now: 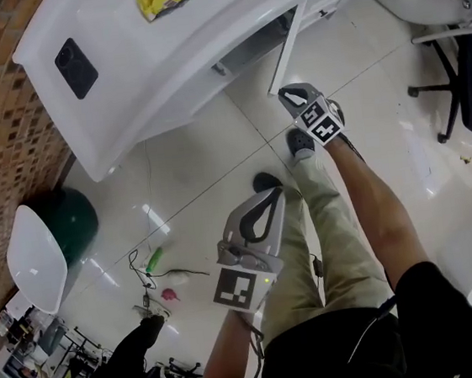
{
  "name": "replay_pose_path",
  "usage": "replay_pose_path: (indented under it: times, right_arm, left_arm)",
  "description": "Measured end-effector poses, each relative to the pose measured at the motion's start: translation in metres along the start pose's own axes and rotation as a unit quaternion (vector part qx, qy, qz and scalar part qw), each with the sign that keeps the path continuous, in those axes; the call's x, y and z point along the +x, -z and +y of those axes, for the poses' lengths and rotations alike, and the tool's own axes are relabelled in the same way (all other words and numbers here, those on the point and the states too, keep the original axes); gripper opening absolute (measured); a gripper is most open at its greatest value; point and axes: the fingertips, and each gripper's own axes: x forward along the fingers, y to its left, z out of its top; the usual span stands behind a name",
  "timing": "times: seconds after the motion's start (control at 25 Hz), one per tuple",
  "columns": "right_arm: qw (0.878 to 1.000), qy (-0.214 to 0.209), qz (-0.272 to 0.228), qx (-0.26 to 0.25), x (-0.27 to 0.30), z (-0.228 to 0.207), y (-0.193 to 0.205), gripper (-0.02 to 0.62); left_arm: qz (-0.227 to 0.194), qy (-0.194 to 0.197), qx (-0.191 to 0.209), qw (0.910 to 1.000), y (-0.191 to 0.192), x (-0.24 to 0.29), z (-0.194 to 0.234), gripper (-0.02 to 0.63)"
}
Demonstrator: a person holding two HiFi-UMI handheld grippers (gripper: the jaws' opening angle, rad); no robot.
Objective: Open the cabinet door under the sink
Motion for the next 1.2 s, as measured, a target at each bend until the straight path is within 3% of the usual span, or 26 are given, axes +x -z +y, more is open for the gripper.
replay_pose_path:
  times: [0.44,0.76,1.2]
  right_arm:
    - [0.997,0.046,0.009,0.058,-0.054,-0.033,0.057,0.029]
    - [0.985,0.105,-0.001,0.134,-0.105,-0.098,0.099,0.017]
    - [0.984,0.105,-0.013,0.144,-0.135,-0.161,0.123,0.005]
  left_arm:
    - [0.022,0.047,0.033,0.9981,-0.005,0.024,-0.036,0.017]
    - [0.046,0.081,0.043,0.9947,0.005,0.047,-0.066,0.017]
    - [0.068,0.107,0.056,0.9903,0.002,0.082,-0.087,0.017]
